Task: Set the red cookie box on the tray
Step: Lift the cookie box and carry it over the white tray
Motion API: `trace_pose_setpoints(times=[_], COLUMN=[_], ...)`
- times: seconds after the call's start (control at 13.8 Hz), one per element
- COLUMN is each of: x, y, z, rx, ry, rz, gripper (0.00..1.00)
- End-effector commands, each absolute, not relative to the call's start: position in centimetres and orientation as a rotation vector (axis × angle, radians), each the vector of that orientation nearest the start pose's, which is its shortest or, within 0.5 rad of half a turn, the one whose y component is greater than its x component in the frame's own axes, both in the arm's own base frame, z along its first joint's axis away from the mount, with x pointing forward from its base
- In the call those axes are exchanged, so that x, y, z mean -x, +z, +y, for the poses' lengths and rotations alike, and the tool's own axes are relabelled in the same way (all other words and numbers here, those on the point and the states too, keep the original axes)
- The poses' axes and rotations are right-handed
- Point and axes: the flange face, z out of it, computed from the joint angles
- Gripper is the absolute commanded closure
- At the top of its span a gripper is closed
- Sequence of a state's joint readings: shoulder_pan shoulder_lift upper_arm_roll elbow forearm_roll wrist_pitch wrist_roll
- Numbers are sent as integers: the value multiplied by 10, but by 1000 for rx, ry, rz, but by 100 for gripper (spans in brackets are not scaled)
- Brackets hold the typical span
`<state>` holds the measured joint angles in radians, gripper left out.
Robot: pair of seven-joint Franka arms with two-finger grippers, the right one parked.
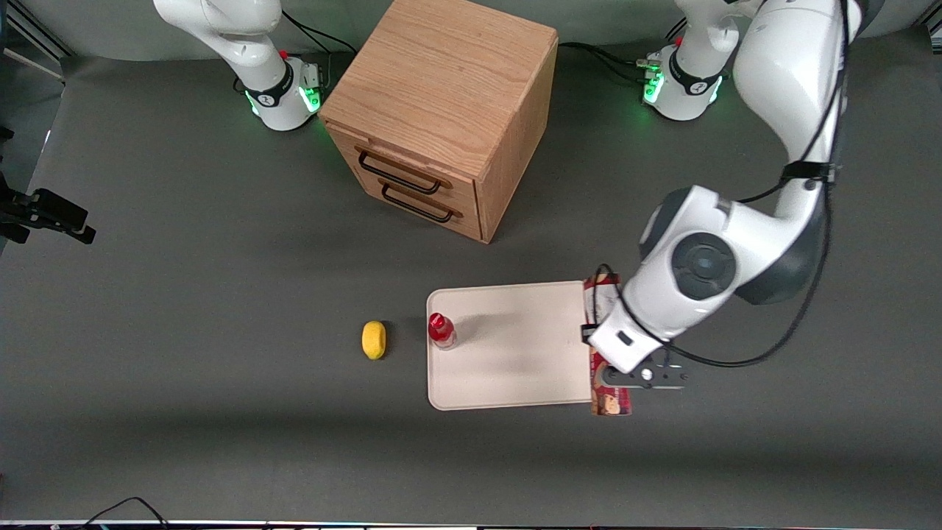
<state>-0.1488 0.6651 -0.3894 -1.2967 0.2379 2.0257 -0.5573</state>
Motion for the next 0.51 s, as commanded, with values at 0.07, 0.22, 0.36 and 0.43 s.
trace_pose_setpoints(times=[0.07,0.22,0.36,0.43], x=[-651,-638,-625,-621], y=[315,288,265,258], z=[-312,-313,-312,-312], rx=[3173,3143,3154,3160], ry=[-223,-252,-256,-252], rz=[-16,-17,-17,-45], gripper=[100,100,100,100])
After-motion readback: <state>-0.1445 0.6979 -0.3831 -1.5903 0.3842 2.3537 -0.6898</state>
